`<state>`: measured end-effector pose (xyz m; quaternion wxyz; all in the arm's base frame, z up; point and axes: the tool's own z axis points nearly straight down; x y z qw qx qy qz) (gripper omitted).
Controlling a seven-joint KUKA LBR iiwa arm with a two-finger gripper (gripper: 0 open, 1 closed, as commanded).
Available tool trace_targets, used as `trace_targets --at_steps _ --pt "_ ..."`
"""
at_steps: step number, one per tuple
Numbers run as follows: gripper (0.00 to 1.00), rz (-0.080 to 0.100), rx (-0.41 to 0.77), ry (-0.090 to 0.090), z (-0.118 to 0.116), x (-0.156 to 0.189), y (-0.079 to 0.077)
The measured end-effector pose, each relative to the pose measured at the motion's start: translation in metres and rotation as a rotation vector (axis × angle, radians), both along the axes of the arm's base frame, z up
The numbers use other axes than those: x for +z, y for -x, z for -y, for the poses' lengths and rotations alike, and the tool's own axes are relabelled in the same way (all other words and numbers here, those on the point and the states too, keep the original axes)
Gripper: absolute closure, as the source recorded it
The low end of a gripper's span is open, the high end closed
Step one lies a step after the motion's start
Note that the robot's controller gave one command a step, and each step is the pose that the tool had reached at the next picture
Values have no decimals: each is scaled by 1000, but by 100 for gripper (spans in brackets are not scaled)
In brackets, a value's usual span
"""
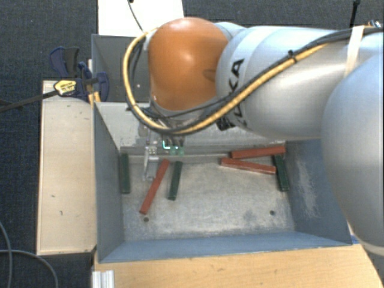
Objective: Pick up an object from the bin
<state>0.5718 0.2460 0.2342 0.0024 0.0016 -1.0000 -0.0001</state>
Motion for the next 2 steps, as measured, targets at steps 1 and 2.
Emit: trace_targets --at_steps 1,2 --pt "0 0 67 1 35 -160 -9" --pt "0 5 476 0 81 -164 24"
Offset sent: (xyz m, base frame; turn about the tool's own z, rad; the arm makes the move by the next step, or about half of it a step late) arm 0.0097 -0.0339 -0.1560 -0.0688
